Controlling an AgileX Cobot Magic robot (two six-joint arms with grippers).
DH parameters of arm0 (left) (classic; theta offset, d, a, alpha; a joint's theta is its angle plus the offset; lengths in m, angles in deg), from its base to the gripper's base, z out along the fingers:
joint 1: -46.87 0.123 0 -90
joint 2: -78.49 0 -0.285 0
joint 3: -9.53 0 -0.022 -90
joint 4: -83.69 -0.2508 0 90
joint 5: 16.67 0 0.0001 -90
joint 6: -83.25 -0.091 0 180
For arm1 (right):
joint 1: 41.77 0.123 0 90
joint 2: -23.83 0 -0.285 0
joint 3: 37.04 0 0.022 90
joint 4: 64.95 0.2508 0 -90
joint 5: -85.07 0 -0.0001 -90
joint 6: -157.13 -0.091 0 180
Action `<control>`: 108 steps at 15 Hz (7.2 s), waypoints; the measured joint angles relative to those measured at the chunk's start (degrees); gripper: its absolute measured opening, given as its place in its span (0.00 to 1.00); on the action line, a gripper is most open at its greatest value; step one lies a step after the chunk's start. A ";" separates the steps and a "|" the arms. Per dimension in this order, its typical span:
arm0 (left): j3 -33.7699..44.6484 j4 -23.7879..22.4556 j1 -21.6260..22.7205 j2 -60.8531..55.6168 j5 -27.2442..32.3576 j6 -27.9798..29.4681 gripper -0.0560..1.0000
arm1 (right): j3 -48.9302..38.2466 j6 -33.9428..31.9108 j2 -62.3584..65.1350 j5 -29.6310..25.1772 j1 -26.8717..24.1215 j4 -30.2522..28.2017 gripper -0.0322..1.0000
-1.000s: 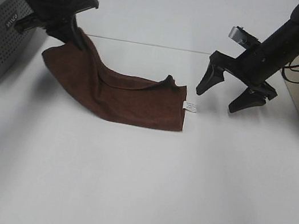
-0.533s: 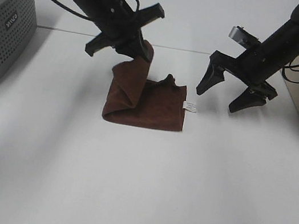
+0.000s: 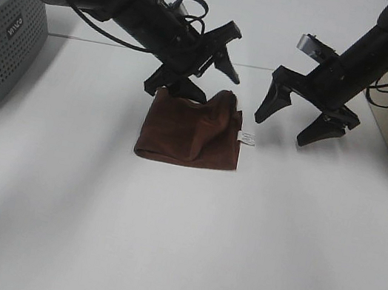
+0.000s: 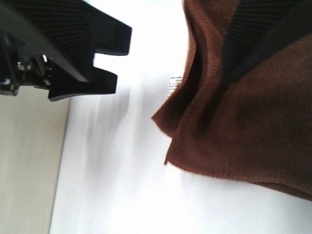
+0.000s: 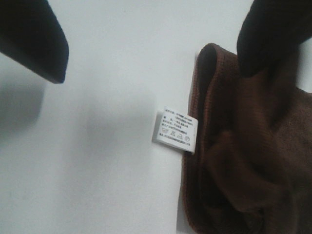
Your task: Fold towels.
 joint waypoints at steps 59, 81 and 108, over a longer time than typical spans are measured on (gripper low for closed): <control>79.18 -41.02 16.04 -122.96 27.22 -14.44 0.86 | -71.16 -1.03 108.12 -3.61 1.89 -20.86 0.87; 81.25 -38.67 16.04 -122.96 23.09 -17.25 0.86 | -71.96 -7.68 122.10 -1.89 1.89 -20.11 0.87; 81.36 -38.73 26.87 -137.85 22.98 -17.25 0.86 | -72.42 -10.43 126.91 -1.72 -6.42 -25.15 0.87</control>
